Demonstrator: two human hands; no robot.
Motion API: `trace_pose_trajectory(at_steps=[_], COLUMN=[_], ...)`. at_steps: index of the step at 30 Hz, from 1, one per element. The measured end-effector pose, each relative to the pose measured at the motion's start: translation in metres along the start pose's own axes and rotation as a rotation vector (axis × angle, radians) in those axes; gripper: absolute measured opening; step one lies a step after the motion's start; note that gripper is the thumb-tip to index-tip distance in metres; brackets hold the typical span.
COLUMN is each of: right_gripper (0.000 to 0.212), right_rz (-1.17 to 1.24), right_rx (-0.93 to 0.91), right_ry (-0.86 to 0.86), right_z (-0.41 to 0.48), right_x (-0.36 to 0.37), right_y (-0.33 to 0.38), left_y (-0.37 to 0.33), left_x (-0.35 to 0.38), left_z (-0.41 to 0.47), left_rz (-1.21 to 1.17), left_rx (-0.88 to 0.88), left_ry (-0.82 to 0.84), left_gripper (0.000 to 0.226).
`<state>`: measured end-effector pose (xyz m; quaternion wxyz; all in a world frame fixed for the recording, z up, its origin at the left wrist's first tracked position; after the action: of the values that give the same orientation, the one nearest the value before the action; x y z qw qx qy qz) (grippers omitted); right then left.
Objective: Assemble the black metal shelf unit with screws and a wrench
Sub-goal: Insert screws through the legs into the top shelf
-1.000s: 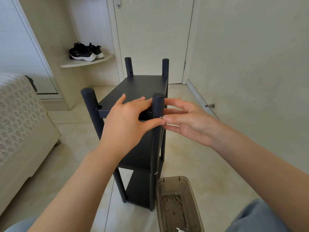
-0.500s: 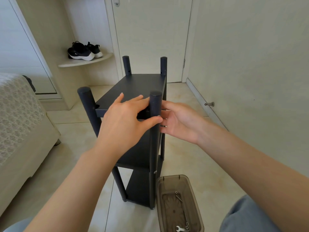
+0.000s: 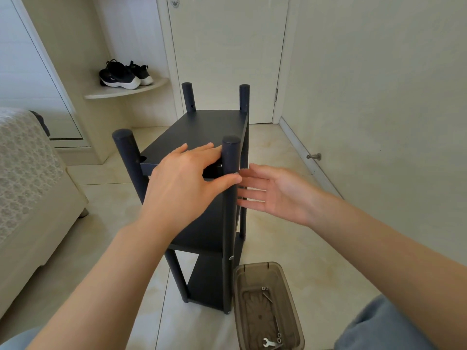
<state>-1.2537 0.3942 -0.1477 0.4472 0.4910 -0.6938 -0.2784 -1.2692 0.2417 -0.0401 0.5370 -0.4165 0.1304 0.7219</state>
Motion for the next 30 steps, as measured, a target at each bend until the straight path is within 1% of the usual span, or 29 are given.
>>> trace_pose_trajectory(at_steps=[3, 5, 7, 9, 12, 15, 18, 20, 24, 28, 30], right_gripper=[0.031, 0.029, 0.026, 0.025, 0.023, 0.016, 0.012, 0.013, 0.019, 0.01, 0.013], right_rz=[-0.096, -0.208, -0.373, -0.525, -0.662, -0.782, -0.776, -0.809, -1.009, -1.212, -1.268], right_rx=[0.08, 0.167, 0.283, 0.394, 0.497, 0.534, 0.578, 0.589, 0.572, 0.553, 0.519], right_ry=[-0.076, -0.133, -0.187, -0.205, -0.212, -0.244, -0.275, -0.302, -0.321, -0.369, -0.395], right_z=[0.005, 0.013, 0.022, 0.031, 0.048, 0.067, 0.083, 0.094, 0.115, 0.129, 0.137], right_x=[-0.02, -0.033, -0.047, -0.059, -0.074, -0.089, -0.105, -0.116, -0.133, -0.144, -0.147], right_y=[-0.024, -0.043, -0.066, -0.089, -0.125, -0.161, -0.196, -0.216, -0.255, -0.287, -0.3], left_y=[-0.001, -0.001, 0.0, -0.001, -0.001, 0.001, 0.001, 0.002, 0.002, 0.002, 0.002], left_x=[-0.002, -0.003, -0.002, -0.003, -0.003, -0.001, 0.0, -0.001, 0.0, 0.002, 0.003], left_z=[-0.001, 0.0, 0.0, 0.0, 0.002, 0.002, 0.003, 0.001, 0.0, 0.0, 0.001], left_rz=[-0.027, -0.046, -0.072, -0.084, -0.088, -0.093, -0.106, -0.116, -0.123, -0.121, -0.124], left_rx=[0.005, 0.003, -0.011, -0.014, -0.034, -0.057, -0.084, -0.108, -0.114, -0.113, -0.116], left_ry=[-0.024, -0.038, -0.034, -0.038, -0.04, -0.019, -0.009, -0.02, -0.044, -0.046, -0.04], left_gripper=[0.034, 0.031, 0.032, 0.033, 0.037, 0.038, 0.037, 0.038, 0.034, 0.033, 0.032])
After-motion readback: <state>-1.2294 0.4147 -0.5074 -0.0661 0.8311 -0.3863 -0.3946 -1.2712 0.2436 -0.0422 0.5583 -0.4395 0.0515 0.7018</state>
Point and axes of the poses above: each hand's wrist, its own z-axis towards the middle knuckle, its own x-axis out of the palm, y = z × x, the point moved 9 cm from there along z, towards the middle knuckle, and after that the axes turned 13 degrees about x, right-handed, at the moved point
